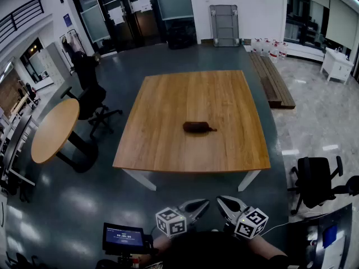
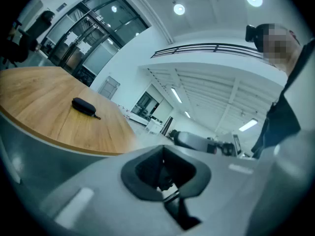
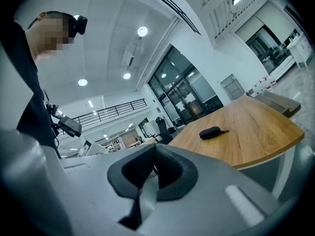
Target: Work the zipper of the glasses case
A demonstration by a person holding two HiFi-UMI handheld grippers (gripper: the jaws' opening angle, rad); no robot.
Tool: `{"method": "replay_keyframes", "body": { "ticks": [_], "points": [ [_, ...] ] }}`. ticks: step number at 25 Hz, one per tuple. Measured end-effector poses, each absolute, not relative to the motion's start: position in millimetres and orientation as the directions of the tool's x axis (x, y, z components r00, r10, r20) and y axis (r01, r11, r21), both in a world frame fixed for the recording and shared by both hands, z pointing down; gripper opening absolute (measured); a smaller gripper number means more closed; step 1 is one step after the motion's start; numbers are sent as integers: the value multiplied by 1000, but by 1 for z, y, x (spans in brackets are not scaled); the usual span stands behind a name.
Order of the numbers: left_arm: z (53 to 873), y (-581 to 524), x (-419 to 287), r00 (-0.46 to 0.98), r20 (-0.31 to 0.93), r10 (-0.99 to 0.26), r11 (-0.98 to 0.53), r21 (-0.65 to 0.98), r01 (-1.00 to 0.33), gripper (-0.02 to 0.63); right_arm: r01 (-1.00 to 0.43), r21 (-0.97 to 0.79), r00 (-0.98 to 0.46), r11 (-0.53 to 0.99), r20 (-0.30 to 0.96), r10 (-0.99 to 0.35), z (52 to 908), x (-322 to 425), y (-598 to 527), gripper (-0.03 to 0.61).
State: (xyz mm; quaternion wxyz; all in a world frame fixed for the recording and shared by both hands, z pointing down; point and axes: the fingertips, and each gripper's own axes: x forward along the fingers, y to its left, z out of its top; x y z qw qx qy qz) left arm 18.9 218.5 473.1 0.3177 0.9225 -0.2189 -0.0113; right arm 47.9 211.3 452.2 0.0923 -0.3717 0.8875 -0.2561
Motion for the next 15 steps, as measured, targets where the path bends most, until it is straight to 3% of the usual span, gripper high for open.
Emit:
{"method": "replay_keyframes", "body": {
  "ticks": [15],
  "points": [
    [474, 224, 11, 890, 111, -442, -685, 599, -415, 2, -597, -513, -723, 616, 12, -691, 451, 43, 217, 6]
  ]
}}
